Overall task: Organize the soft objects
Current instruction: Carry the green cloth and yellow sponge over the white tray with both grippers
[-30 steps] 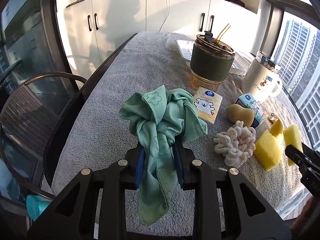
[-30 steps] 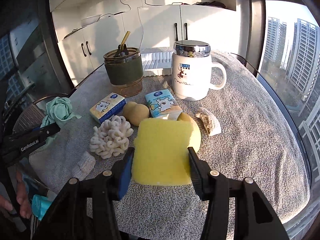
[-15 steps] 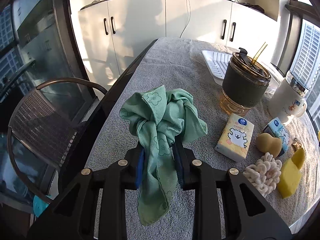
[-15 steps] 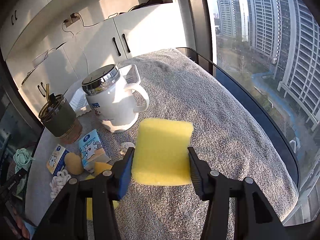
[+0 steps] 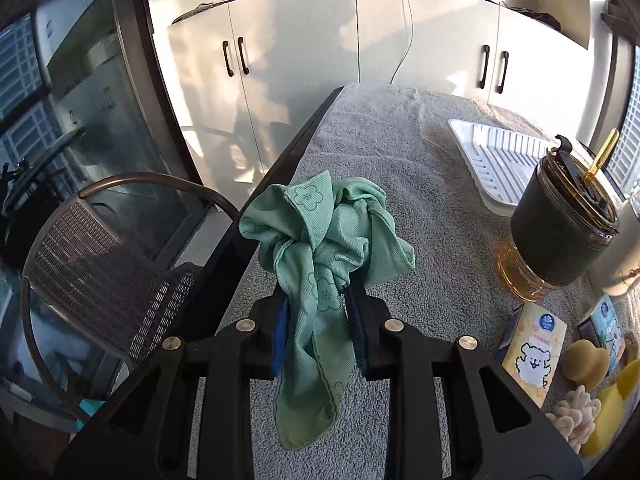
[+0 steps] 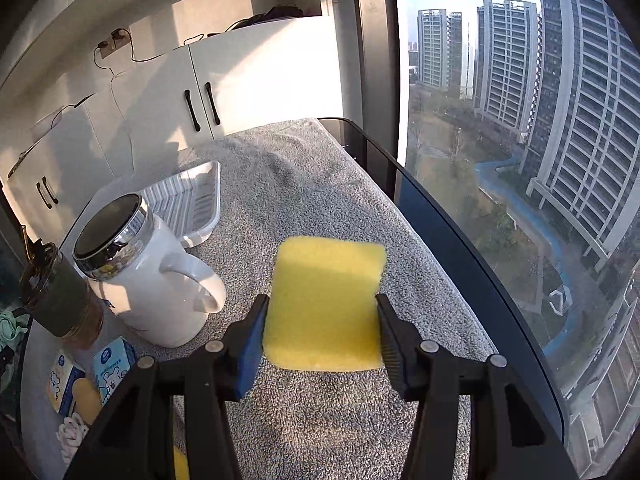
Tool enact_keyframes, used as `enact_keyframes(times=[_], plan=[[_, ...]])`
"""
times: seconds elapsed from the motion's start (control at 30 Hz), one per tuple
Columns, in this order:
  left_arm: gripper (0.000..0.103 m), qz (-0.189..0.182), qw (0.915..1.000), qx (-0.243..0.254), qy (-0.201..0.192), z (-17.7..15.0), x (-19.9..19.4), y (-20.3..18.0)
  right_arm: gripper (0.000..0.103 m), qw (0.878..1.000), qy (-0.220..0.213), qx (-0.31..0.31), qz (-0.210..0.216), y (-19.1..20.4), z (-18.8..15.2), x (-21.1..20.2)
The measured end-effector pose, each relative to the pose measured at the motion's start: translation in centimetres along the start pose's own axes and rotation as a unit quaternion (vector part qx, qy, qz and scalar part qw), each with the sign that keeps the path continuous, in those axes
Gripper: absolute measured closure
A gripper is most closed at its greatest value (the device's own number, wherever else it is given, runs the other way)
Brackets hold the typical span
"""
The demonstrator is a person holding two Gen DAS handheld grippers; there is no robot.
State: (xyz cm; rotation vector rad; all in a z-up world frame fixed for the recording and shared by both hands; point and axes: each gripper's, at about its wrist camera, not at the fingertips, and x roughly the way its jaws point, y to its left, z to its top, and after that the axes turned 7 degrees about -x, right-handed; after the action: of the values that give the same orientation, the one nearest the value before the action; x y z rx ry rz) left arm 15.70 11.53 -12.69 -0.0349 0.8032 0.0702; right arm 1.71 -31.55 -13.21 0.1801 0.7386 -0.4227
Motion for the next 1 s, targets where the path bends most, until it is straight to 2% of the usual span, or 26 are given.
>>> enact_keyframes(times=[0.2,0.37,0.5,0.83,1.0], plan=[[0.079,0.025,0.9994,0.015,-0.016,2.4,2.1,-0.6,0.049,1.0,-0.005,-0.024,-0.014,-0.2,2.5,2.4],[0.079,0.01,0.9997,0.015,-0.018,4.6,3.9,-1.3,0.049,0.999,0.002,-0.035,-0.013,0.1,4.4,4.5],[0.079,0.007,0.999,0.033,-0.03,6.4,5.8,-2.7,0.049,0.998,-0.004,-0.056,-0.016,0.7,6.0,6.1],[0.079,-0.059,0.9953,0.075,-0.008,10.9,11.3,-7.8,0.049,0.992,0.0,-0.127,-0.006,3.6,12.0,11.8],[0.079,-0.089,0.9909,0.101,0.009,12.7,13.1,-10.7,0.049,0.986,0.02,-0.165,0.03,5.7,14.5,14.7]])
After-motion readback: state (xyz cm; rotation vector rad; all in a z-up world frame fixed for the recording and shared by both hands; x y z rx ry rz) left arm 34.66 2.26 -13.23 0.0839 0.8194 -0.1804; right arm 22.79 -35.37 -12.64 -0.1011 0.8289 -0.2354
